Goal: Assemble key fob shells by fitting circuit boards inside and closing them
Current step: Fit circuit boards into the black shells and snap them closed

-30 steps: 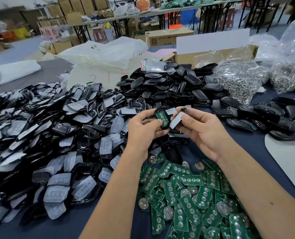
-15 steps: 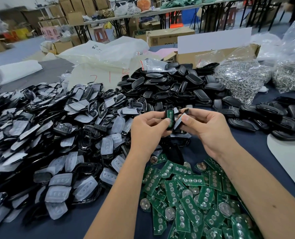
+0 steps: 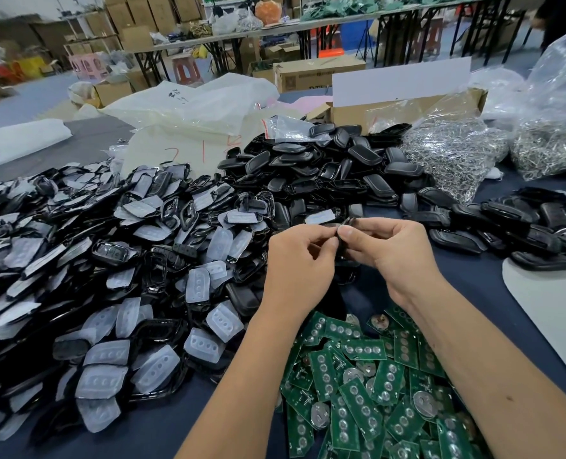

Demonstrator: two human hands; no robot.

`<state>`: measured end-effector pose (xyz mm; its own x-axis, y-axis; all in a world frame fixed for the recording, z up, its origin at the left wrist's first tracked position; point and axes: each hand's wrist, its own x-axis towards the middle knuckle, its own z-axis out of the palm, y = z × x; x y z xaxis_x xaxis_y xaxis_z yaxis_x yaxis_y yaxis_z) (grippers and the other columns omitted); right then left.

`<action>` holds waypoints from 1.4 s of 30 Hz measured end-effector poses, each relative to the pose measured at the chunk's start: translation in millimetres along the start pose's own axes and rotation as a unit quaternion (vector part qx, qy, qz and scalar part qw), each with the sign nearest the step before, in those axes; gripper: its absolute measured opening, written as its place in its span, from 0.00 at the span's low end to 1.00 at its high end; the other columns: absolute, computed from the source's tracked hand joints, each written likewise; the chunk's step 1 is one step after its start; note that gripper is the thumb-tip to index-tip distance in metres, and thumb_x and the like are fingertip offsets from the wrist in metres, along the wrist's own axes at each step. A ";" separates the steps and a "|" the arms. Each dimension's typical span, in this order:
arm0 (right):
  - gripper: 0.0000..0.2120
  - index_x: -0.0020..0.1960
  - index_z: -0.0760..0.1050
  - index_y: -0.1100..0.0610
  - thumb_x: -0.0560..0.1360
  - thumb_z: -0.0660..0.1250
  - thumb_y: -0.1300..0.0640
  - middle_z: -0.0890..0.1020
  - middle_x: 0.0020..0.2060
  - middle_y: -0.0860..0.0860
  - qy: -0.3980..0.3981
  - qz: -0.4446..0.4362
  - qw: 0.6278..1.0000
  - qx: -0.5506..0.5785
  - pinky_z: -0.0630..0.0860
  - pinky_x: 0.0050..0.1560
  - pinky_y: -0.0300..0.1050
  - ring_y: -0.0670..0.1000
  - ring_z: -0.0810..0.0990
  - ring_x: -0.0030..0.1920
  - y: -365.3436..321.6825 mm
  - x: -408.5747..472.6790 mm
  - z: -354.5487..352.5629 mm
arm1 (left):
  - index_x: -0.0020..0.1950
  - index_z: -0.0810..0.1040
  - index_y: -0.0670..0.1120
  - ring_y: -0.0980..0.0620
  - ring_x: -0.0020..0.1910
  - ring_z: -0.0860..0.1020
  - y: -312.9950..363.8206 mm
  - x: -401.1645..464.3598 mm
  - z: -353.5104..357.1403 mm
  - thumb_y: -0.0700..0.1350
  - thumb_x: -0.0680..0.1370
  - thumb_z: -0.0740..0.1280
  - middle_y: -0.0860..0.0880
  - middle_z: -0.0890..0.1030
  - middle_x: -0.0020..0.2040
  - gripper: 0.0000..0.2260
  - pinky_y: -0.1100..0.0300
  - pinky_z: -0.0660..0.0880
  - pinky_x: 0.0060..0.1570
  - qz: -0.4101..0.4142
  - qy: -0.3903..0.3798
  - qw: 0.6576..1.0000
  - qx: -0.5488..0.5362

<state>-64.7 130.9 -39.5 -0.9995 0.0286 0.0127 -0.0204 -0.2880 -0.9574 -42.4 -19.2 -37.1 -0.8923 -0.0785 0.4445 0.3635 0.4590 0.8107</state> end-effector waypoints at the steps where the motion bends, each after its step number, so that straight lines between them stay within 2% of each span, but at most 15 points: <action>1: 0.12 0.44 0.87 0.61 0.63 0.82 0.57 0.88 0.42 0.61 -0.002 0.000 1.000 0.001 0.84 0.41 0.43 0.56 0.89 0.42 -0.4 -0.7 0.3 | 0.51 0.88 0.52 0.63 0.43 0.83 -0.5 -0.4 0.5 0.40 0.76 0.75 0.62 0.84 0.42 0.08 0.68 0.79 0.45 0.004 -0.004 1.000 0.000; 4: 0.14 0.43 0.88 0.59 0.62 0.83 0.53 0.88 0.41 0.61 -0.001 -0.013 1.000 -0.012 0.85 0.39 0.46 0.58 0.89 0.42 -2.3 -2.6 0.9 | 0.52 0.87 0.54 0.61 0.43 0.82 -1.4 -0.5 0.0 0.41 0.72 0.79 0.61 0.83 0.42 0.12 0.66 0.79 0.44 0.014 -0.015 1.000 0.010; 7: 0.17 0.43 0.86 0.58 0.61 0.84 0.49 0.88 0.41 0.60 0.011 -0.024 0.998 -0.052 0.86 0.43 0.51 0.58 0.88 0.43 -0.7 -1.5 1.0 | 0.54 0.87 0.56 0.60 0.43 0.81 -2.5 1.9 -2.0 0.40 0.72 0.78 0.59 0.81 0.42 0.14 0.65 0.79 0.45 0.020 -0.018 1.000 0.010; 11: 0.15 0.45 0.84 0.61 0.65 0.83 0.55 0.87 0.40 0.58 -0.008 -0.018 0.997 -0.068 0.84 0.41 0.45 0.55 0.88 0.40 0.1 1.4 -3.7 | 0.58 0.83 0.60 0.58 0.43 0.81 -5.2 4.7 -6.1 0.41 0.74 0.76 0.56 0.82 0.43 0.18 0.54 0.81 0.49 0.010 -0.023 0.999 0.040; 14: 0.13 0.54 0.85 0.58 0.70 0.80 0.62 0.87 0.43 0.59 -0.054 -0.033 0.993 -0.099 0.83 0.38 0.43 0.54 0.87 0.41 -4.2 3.9 -12.1 | 0.60 0.79 0.62 0.55 0.44 0.81 -6.5 6.3 -12.1 0.41 0.74 0.75 0.54 0.82 0.43 0.20 0.49 0.80 0.49 0.013 -0.030 0.997 0.071; 15: 0.14 0.56 0.85 0.56 0.72 0.79 0.64 0.87 0.44 0.59 -0.069 -0.042 0.990 -0.112 0.82 0.36 0.41 0.52 0.86 0.40 -5.3 5.0 -14.7 | 0.59 0.81 0.61 0.54 0.44 0.82 -7.5 7.3 -13.5 0.41 0.74 0.75 0.54 0.82 0.42 0.19 0.49 0.80 0.49 0.009 -0.034 0.997 0.072; 18: 0.15 0.58 0.86 0.53 0.74 0.77 0.66 0.87 0.45 0.56 -0.109 -0.067 0.981 -0.143 0.78 0.36 0.39 0.47 0.82 0.36 -6.5 6.6 -18.4 | 0.54 0.88 0.53 0.57 0.43 0.82 -9.3 8.9 -14.1 0.36 0.73 0.77 0.54 0.82 0.42 0.15 0.55 0.81 0.50 -0.005 -0.047 0.998 0.050; 20: 0.13 0.55 0.87 0.54 0.74 0.77 0.66 0.88 0.43 0.56 -0.123 -0.076 0.977 -0.155 0.79 0.40 0.45 0.50 0.82 0.38 -6.3 7.3 -19.6 | 0.55 0.88 0.51 0.60 0.43 0.82 -7.5 8.9 -13.8 0.35 0.72 0.77 0.55 0.83 0.42 0.15 0.63 0.80 0.49 -0.004 -0.059 0.998 0.036; 22: 0.10 0.52 0.87 0.54 0.73 0.78 0.66 0.88 0.45 0.58 -0.126 -0.081 0.976 -0.156 0.80 0.49 0.54 0.58 0.82 0.44 -6.3 7.9 -21.2 | 0.55 0.88 0.51 0.60 0.42 0.82 -6.3 9.4 -14.3 0.34 0.72 0.78 0.55 0.83 0.42 0.16 0.67 0.78 0.48 0.002 -0.068 0.997 0.027; 26: 0.10 0.48 0.87 0.54 0.72 0.78 0.68 0.88 0.44 0.60 -0.130 -0.101 0.973 -0.162 0.81 0.54 0.61 0.59 0.81 0.44 -7.1 7.7 -21.8 | 0.55 0.88 0.52 0.58 0.43 0.81 -4.6 9.8 -17.3 0.34 0.72 0.77 0.55 0.81 0.42 0.17 0.62 0.80 0.49 0.016 -0.075 0.997 0.023; 31: 0.11 0.48 0.85 0.57 0.71 0.78 0.71 0.87 0.42 0.55 -0.138 -0.144 0.960 -0.194 0.83 0.50 0.52 0.54 0.86 0.44 -4.1 7.1 -17.4 | 0.52 0.87 0.50 0.60 0.46 0.83 -4.2 8.0 -18.5 0.35 0.71 0.79 0.56 0.84 0.45 0.14 0.59 0.81 0.51 0.010 -0.065 0.997 0.033; 33: 0.10 0.48 0.85 0.59 0.71 0.78 0.71 0.87 0.42 0.54 -0.138 -0.163 0.954 -0.213 0.84 0.51 0.55 0.55 0.87 0.45 -3.5 6.9 -15.7 | 0.49 0.85 0.49 0.60 0.46 0.83 -4.1 7.1 -17.9 0.35 0.70 0.79 0.57 0.84 0.44 0.13 0.59 0.82 0.49 0.009 -0.055 0.998 0.042; 37: 0.10 0.49 0.85 0.59 0.71 0.79 0.70 0.86 0.44 0.56 -0.146 -0.184 0.945 -0.228 0.81 0.50 0.67 0.62 0.85 0.46 -1.3 7.2 -15.2 | 0.51 0.82 0.51 0.59 0.46 0.83 -3.5 5.1 -17.5 0.34 0.69 0.79 0.57 0.84 0.43 0.17 0.60 0.82 0.48 0.015 -0.049 0.997 0.056; 42: 0.10 0.50 0.86 0.54 0.72 0.80 0.65 0.85 0.45 0.53 -0.153 -0.197 0.932 -0.264 0.80 0.50 0.66 0.60 0.84 0.45 -0.2 8.9 -15.0 | 0.47 0.77 0.53 0.56 0.42 0.82 -6.6 4.3 -15.9 0.32 0.69 0.79 0.56 0.81 0.40 0.19 0.56 0.82 0.45 0.010 -0.041 0.997 0.059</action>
<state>-73.2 145.6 -43.5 -0.8791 -0.2643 0.3967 -0.4524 0.2002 -0.8691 -44.4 -36.6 -34.4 -0.9059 0.0013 0.4234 0.3512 0.5608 0.7497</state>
